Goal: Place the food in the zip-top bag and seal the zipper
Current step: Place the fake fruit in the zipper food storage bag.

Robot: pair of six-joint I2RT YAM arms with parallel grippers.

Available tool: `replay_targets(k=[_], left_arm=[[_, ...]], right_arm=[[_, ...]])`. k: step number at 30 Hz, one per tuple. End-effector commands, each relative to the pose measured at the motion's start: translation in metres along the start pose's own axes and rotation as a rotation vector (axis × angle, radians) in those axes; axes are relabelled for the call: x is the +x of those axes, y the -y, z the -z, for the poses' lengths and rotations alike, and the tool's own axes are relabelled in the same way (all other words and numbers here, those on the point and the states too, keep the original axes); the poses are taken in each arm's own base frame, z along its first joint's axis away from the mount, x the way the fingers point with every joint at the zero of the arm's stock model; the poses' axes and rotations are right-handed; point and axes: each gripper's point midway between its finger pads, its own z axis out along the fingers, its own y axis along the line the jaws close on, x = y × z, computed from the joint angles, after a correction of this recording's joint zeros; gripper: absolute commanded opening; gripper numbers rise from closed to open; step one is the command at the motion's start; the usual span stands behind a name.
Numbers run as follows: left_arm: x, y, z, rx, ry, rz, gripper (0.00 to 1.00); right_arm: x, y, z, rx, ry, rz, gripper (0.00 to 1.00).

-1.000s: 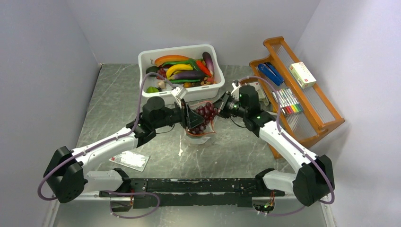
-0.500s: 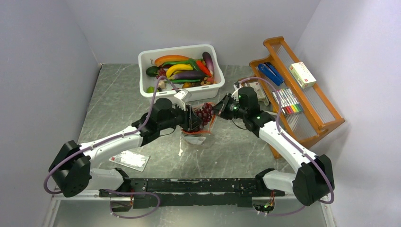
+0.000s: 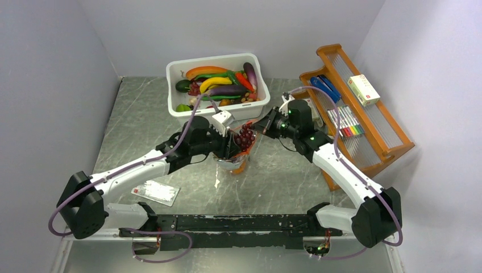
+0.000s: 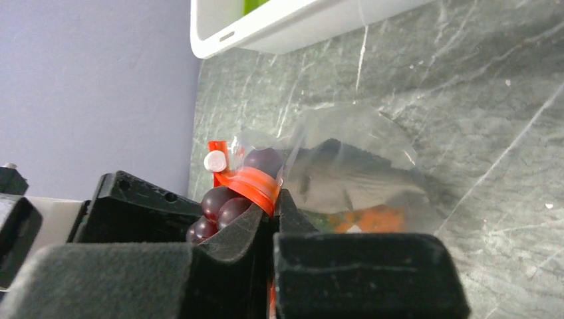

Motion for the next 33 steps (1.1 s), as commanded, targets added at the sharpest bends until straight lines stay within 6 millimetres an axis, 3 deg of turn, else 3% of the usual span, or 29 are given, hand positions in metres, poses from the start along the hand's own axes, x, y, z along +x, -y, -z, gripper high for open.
replay_targets(k=[1,5,10,16,21,23,25,28,30,33], left_arm=[[0.056,-0.017,0.005,-0.060,-0.239,-0.079,0.42],[0.057,-0.017,0.003,-0.057,-0.270,-0.097,0.43],[0.070,-0.023,0.003,-0.070,-0.313,-0.100,0.41],[0.058,-0.012,0.016,-0.021,-0.179,-0.125,0.40],[0.070,-0.017,0.017,-0.033,-0.273,-0.150,0.43],[0.068,-0.018,0.017,-0.043,-0.305,-0.156,0.49],[0.051,-0.015,0.018,-0.058,-0.273,-0.154,0.62],[0.010,0.003,0.024,-0.025,-0.145,-0.142,0.73],[-0.015,0.014,0.030,0.002,-0.080,-0.125,0.78],[-0.035,0.024,0.035,0.017,-0.051,-0.095,0.79]], right_arm=[[-0.033,-0.035,0.011,-0.102,0.095,0.077,0.00],[-0.028,-0.035,0.009,-0.112,0.071,0.086,0.00],[-0.047,-0.030,0.019,-0.031,0.142,0.145,0.00],[-0.051,-0.017,0.023,0.044,0.173,0.146,0.00],[-0.051,-0.022,0.021,0.023,0.163,0.144,0.00],[-0.053,-0.030,0.023,-0.018,0.173,0.153,0.00],[-0.050,-0.040,0.023,-0.072,0.164,0.164,0.00],[-0.046,-0.033,0.018,-0.051,0.140,0.163,0.00],[-0.042,-0.028,0.016,-0.042,0.126,0.160,0.00],[-0.031,-0.018,0.012,-0.033,0.097,0.147,0.00]])
